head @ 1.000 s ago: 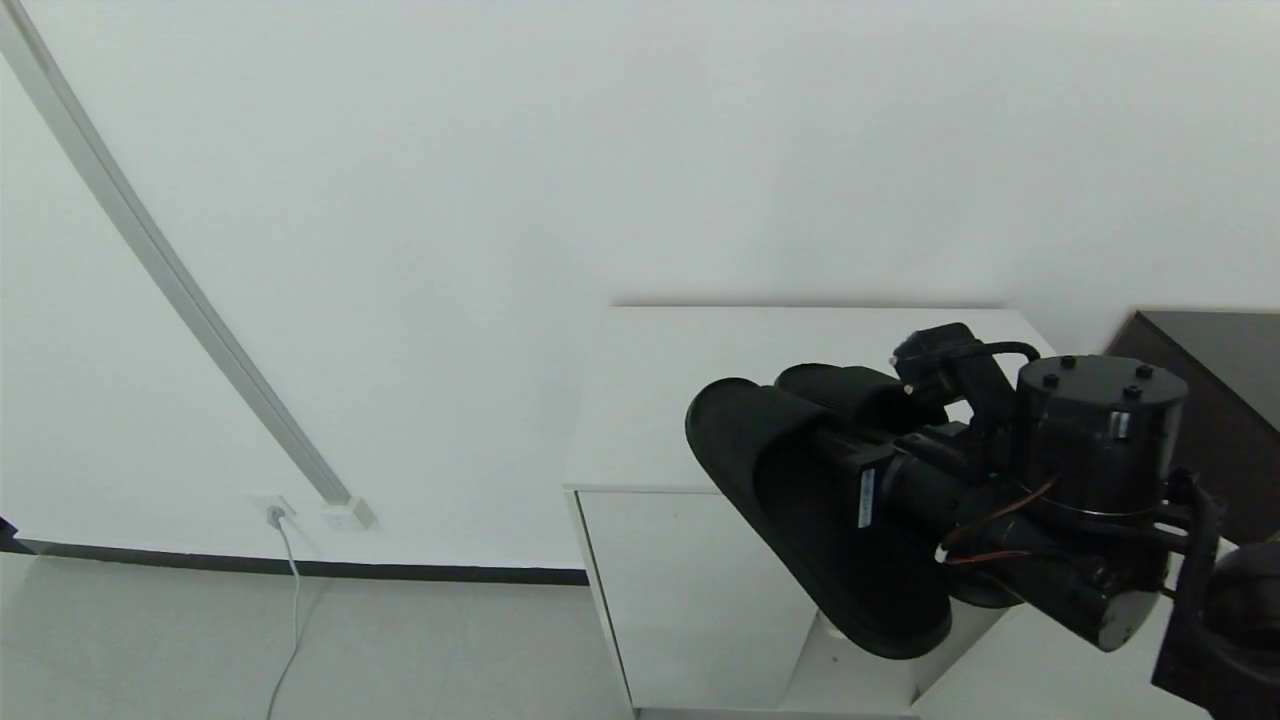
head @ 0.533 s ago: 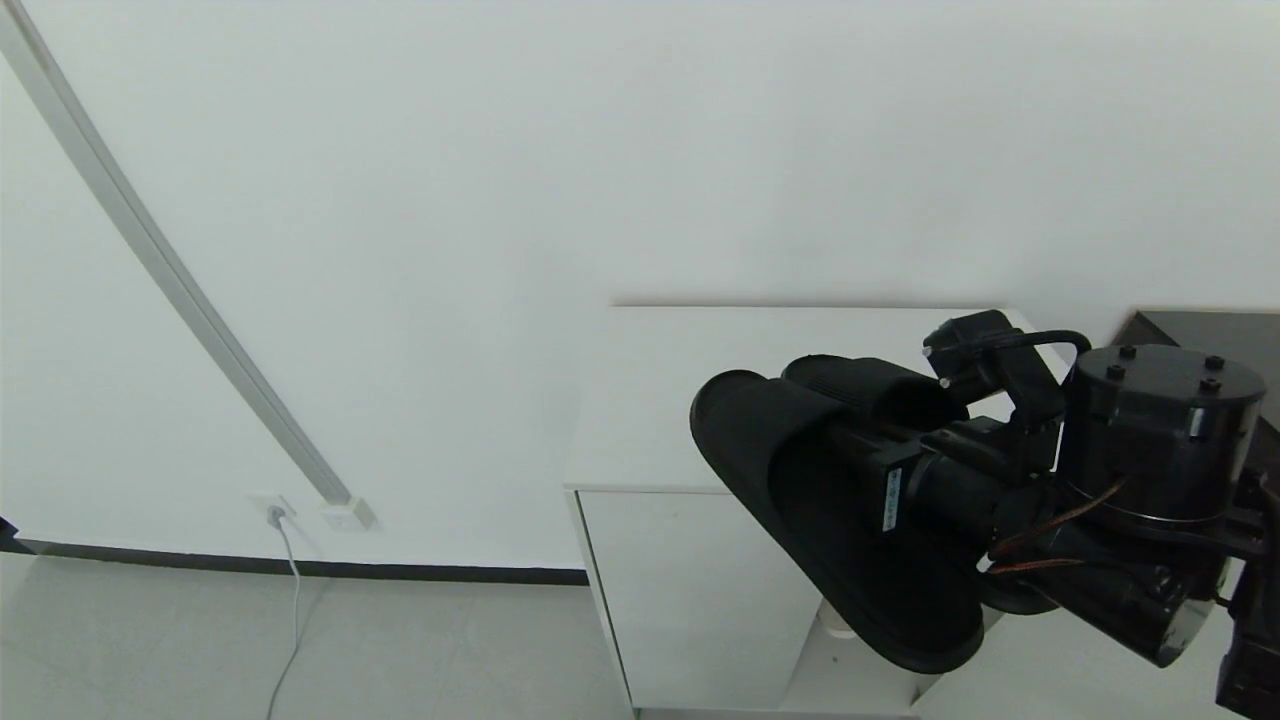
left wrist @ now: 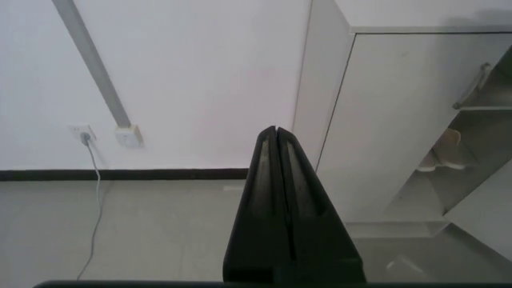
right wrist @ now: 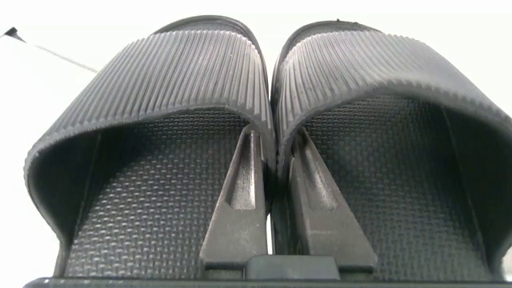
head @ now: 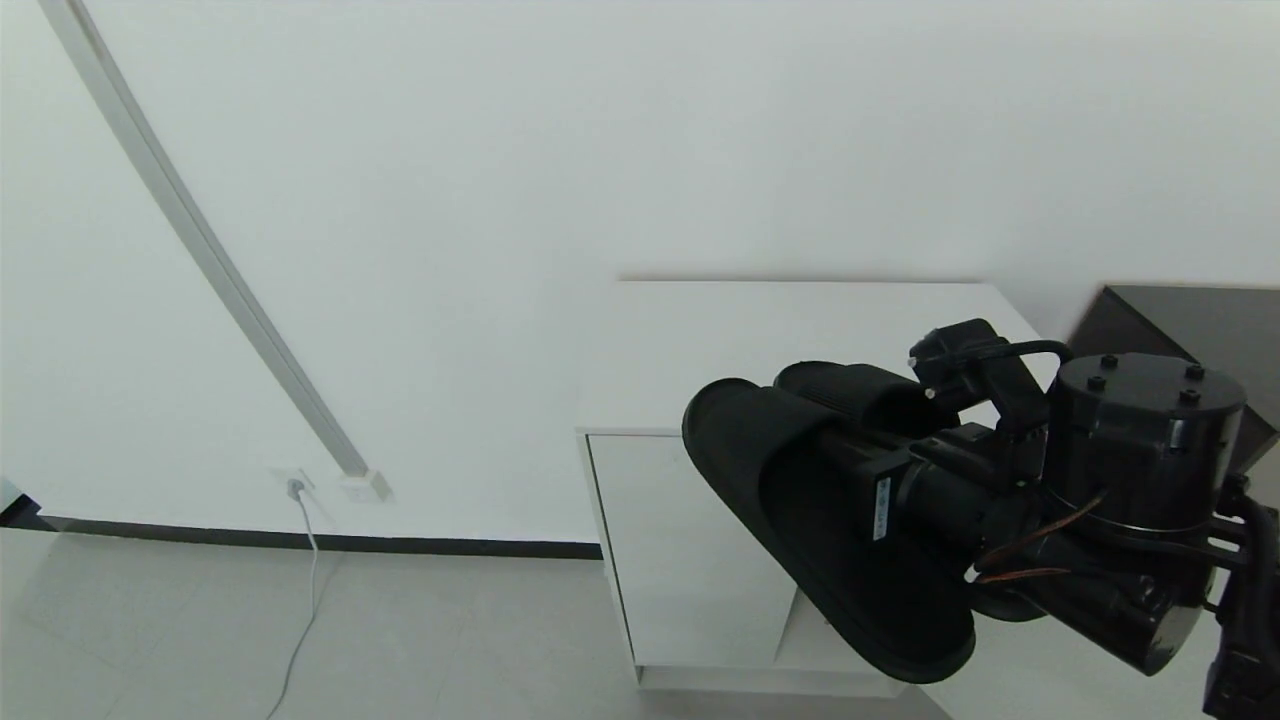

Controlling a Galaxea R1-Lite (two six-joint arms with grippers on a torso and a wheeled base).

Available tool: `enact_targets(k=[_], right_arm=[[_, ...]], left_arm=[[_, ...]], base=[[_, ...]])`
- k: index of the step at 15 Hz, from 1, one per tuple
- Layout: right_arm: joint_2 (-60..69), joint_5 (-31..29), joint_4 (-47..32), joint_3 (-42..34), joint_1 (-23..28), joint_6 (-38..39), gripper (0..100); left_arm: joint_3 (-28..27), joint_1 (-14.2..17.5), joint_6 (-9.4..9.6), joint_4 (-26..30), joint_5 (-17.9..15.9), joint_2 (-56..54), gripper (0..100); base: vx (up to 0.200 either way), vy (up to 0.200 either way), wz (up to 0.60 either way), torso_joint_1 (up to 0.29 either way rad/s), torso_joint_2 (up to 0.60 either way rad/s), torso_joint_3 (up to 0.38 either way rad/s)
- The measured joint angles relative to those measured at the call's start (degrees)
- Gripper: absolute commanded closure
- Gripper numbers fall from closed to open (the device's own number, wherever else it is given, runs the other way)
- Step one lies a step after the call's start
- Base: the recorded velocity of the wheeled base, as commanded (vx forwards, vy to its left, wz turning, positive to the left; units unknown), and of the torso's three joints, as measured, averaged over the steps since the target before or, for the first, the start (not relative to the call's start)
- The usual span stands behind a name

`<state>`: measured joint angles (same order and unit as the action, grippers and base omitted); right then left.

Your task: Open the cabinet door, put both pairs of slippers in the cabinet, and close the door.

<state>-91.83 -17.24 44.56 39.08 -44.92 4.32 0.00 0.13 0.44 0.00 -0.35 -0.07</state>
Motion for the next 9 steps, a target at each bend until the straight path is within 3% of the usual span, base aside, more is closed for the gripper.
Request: enact_targets(k=[9], right_arm=[[-0.26,-0.09,-0.02,-0.67,-0.13,0.04,100]], left_arm=[[0.00,-0.02,-0.04,0.00,0.00,0.00,100]], base=[[0.000,0.000,0.00,0.000,0.00,0.000]])
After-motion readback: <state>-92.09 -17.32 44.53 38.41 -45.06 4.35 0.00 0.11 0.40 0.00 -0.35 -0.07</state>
